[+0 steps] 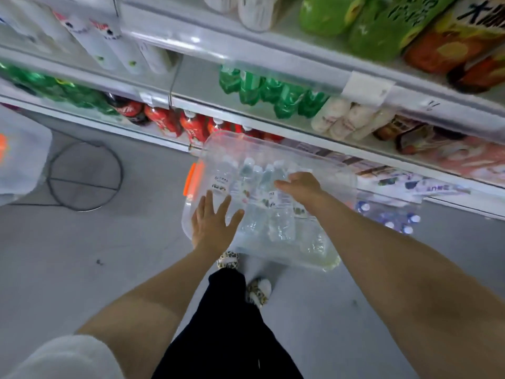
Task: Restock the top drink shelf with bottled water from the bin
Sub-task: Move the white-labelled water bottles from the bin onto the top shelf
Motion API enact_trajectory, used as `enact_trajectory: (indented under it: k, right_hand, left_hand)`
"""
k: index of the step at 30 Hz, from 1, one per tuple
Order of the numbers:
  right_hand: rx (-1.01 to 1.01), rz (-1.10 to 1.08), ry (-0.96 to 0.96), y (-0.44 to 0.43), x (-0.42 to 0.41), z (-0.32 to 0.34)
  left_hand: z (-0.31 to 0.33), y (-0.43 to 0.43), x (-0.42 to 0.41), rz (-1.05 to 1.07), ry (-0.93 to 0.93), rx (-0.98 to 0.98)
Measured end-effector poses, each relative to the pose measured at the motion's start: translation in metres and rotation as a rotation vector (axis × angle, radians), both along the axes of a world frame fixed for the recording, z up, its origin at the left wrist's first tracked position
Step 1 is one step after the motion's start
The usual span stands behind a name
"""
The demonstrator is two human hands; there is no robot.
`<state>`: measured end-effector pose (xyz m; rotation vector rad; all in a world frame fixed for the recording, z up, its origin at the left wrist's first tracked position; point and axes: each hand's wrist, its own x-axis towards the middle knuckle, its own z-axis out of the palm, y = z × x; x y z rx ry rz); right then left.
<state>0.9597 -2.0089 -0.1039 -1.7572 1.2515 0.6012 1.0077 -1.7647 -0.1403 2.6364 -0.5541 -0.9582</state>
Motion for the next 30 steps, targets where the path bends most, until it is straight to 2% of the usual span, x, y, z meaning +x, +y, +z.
enact_trajectory:
  k: [8,12,15,21,25,30]
  right_hand:
    - [-0.085,0.006,0.166,-0.004,0.033,-0.024]
    - [-0.174,0.122,0.292,0.004,0.041,-0.032]
    - [-0.194,0.105,0.303,0.005,0.041,-0.036]
    - [0.088,-0.202,0.026,-0.007,0.011,-0.022]
    - [0.145,-0.296,-0.125,-0.007,-0.021,-0.01]
    - [0.094,-0.34,-0.372,0.005,-0.056,0.019]
  left_hand:
    - [0.001,-0.005,-0.003,-0.047,-0.034,0.099]
    - [0.0,-0.005,-0.003,-0.052,-0.036,0.124]
    - [-0.002,-0.005,-0.002,-0.051,-0.047,0.12]
    - [-0.004,-0.004,-0.003,-0.026,-0.071,0.095]
    - [-0.004,-0.004,0.001,0.003,-0.021,0.072]
    - [0.014,-0.001,0.006,0.117,0.108,-0.035]
